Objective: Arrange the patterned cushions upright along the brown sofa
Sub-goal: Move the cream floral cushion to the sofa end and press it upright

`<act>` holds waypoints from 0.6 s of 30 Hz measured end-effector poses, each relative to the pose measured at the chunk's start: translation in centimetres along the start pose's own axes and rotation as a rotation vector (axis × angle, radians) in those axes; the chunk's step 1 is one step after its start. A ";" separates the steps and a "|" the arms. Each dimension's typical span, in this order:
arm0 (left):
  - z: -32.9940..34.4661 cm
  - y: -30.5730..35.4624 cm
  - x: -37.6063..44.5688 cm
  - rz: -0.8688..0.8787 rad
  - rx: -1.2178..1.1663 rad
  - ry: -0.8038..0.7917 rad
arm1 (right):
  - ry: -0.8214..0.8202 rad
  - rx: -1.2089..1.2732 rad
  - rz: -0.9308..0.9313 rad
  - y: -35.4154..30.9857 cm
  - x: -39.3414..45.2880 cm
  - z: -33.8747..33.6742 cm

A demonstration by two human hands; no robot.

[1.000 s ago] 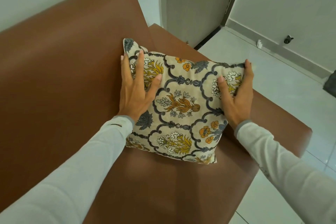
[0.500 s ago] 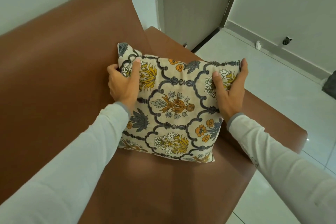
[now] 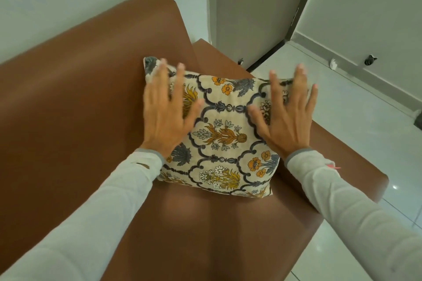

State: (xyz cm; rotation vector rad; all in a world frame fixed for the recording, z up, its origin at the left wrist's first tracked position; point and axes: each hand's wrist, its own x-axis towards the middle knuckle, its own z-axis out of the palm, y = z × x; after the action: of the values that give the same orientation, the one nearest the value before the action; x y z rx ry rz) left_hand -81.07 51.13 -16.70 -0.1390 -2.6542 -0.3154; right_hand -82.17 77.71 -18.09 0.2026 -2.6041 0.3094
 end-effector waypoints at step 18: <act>-16.4 -11.8 -19.0 -0.165 0.445 -0.182 | -0.185 -0.064 -0.498 -22.2 -3.8 -3.8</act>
State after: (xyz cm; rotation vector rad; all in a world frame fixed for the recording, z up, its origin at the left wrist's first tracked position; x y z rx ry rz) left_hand -58.85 34.82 -13.49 0.2033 -2.8465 0.2523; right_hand -72.61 57.59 -12.77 0.8733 -2.6244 0.0299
